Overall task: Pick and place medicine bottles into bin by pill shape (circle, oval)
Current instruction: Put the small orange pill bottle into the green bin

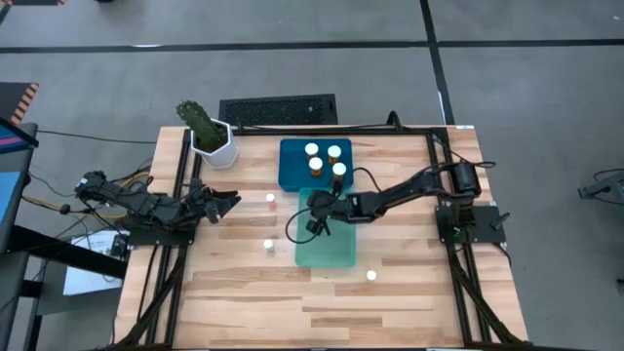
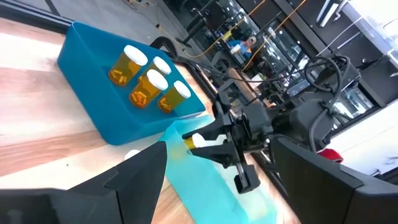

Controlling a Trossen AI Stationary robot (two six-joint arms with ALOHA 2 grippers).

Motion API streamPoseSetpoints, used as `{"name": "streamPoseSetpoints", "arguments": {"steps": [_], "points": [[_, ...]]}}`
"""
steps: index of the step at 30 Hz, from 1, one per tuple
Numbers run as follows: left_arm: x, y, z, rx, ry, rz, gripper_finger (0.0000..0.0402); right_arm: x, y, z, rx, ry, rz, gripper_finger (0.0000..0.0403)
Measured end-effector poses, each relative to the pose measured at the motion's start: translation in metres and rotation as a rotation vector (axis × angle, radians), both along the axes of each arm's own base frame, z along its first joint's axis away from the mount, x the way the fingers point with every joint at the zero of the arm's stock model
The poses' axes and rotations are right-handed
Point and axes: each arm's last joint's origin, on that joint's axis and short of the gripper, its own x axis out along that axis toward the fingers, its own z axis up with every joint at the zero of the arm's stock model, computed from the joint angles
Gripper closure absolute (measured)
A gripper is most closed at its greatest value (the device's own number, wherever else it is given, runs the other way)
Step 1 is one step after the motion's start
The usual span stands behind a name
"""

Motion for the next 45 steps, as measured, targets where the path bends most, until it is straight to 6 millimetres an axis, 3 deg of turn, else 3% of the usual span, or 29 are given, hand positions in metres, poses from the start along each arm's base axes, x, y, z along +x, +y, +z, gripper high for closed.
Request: {"name": "streamPoseSetpoints", "arguments": {"steps": [25,38,45], "points": [[0.000,0.000,0.000,0.000,0.000,0.000,0.0113,0.001,-0.004,-0.006,0.059,0.006,0.014,0.0291],[0.000,0.000,0.000,0.000,0.000,-0.001,0.0113,0.000,-0.008,-0.006,0.113,0.005,0.017,0.0181],[0.000,0.000,0.000,0.000,0.000,-0.001,0.0113,-0.002,-0.011,0.002,0.113,0.012,0.009,0.0163]]}}
